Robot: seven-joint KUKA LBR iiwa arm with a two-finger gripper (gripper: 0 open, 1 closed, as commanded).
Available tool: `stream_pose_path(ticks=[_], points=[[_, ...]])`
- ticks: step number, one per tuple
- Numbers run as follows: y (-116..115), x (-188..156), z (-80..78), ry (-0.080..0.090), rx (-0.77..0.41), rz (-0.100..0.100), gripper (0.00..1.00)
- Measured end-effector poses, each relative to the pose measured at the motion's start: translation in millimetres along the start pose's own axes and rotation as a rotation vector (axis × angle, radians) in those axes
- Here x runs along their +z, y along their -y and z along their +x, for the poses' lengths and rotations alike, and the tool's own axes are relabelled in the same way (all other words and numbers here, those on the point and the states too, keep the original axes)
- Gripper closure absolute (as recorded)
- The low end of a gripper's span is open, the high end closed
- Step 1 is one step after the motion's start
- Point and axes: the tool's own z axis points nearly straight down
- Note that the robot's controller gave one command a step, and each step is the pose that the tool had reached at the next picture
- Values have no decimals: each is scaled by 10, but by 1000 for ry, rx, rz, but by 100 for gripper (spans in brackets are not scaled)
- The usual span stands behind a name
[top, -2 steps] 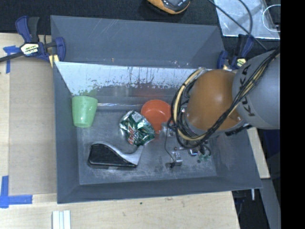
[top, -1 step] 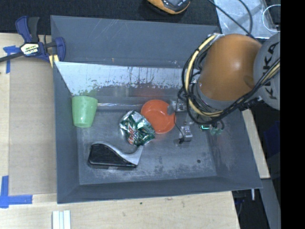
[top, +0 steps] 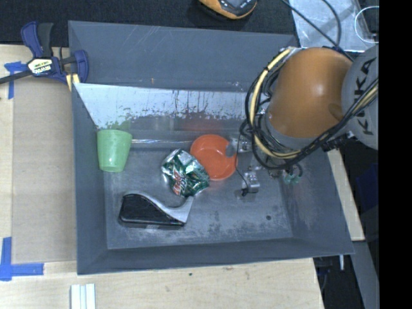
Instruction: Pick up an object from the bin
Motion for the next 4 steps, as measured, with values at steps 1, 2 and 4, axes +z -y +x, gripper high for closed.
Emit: stream_pose_path(ticks=[1, 2, 4], points=[[-251, 864, 411, 2, -61, 0, 0], [382, -29, -4, 14, -61, 4, 0], [289, 1376, -589, 17, 162, 3, 100]])
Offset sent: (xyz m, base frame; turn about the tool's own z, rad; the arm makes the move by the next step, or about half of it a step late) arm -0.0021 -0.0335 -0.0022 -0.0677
